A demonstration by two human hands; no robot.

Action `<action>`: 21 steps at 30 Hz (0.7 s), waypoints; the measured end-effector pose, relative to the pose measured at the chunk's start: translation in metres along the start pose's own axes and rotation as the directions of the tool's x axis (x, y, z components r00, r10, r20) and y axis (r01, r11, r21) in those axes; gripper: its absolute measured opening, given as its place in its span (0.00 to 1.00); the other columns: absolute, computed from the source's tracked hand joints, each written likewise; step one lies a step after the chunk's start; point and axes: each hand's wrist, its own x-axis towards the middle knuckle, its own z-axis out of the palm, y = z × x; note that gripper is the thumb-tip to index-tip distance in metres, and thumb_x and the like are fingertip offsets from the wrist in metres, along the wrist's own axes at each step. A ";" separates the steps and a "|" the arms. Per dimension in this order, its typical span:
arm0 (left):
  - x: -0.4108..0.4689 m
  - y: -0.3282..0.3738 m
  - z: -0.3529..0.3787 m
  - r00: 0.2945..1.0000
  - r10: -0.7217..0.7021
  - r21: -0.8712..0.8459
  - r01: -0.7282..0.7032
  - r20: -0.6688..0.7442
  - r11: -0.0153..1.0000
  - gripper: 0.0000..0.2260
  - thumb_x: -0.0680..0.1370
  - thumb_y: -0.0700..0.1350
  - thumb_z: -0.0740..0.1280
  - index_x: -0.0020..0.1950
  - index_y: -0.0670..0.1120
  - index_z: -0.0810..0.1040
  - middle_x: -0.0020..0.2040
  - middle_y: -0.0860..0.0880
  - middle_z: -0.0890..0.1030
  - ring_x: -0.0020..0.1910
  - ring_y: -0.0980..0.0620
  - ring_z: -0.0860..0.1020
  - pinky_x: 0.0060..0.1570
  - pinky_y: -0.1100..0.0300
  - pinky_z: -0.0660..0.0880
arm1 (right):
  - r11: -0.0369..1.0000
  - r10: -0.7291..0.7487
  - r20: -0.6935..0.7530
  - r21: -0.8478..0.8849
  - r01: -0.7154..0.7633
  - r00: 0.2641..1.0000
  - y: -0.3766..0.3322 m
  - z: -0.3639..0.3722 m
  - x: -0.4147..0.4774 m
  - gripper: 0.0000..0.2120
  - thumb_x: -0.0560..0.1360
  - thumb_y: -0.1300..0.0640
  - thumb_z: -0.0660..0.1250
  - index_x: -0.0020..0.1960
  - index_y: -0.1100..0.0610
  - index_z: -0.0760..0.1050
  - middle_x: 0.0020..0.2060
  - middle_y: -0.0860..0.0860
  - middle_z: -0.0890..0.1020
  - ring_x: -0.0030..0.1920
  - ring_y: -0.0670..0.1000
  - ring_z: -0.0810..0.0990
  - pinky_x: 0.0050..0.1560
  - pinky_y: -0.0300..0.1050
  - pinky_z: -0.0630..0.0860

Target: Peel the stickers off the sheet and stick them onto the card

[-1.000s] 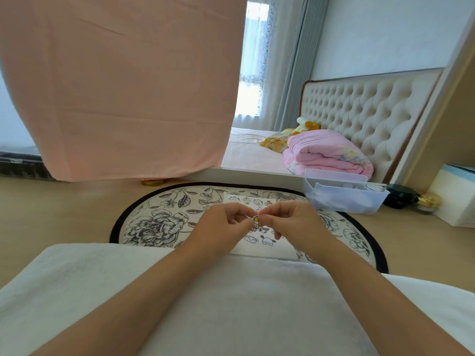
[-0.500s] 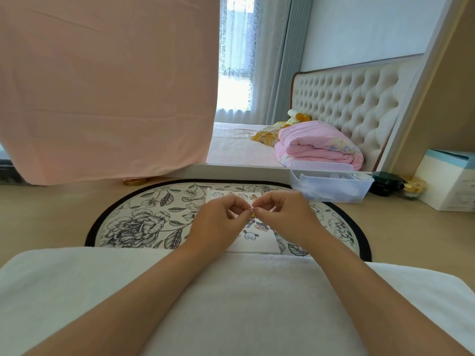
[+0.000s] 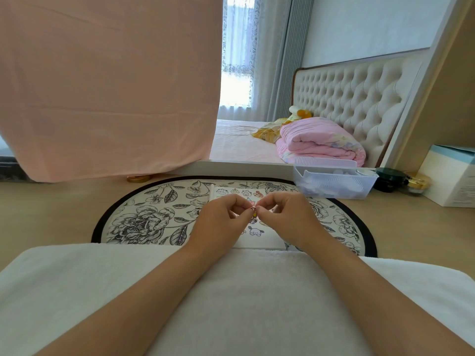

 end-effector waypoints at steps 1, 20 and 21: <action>0.001 -0.001 0.000 1.000 -0.021 0.002 0.021 0.011 1.000 0.04 0.75 0.46 0.73 0.41 0.55 0.82 0.36 0.57 0.84 0.35 0.54 0.80 0.37 0.62 0.76 | 1.000 -0.013 -0.006 -0.018 0.012 1.000 0.000 0.001 0.000 0.06 0.72 0.55 0.74 0.39 0.45 0.83 0.34 0.39 0.83 0.29 0.40 0.75 0.35 0.37 0.76; 0.001 0.000 -0.003 0.998 -0.063 -0.025 0.063 0.001 0.998 0.08 0.76 0.44 0.70 0.37 0.52 0.83 0.31 0.53 0.82 0.28 0.61 0.73 0.31 0.68 0.69 | 0.980 0.027 0.010 0.199 -0.029 1.000 -0.007 0.003 -0.003 0.06 0.75 0.58 0.74 0.39 0.55 0.84 0.28 0.43 0.82 0.26 0.42 0.75 0.29 0.33 0.71; 0.001 0.000 -0.003 0.998 -0.056 -0.029 0.056 0.015 0.998 0.08 0.76 0.44 0.70 0.38 0.51 0.83 0.32 0.52 0.82 0.29 0.60 0.73 0.32 0.67 0.70 | 0.957 0.078 0.063 0.273 -0.092 0.995 -0.006 0.001 -0.003 0.07 0.76 0.59 0.73 0.40 0.59 0.84 0.28 0.45 0.82 0.26 0.44 0.75 0.28 0.33 0.69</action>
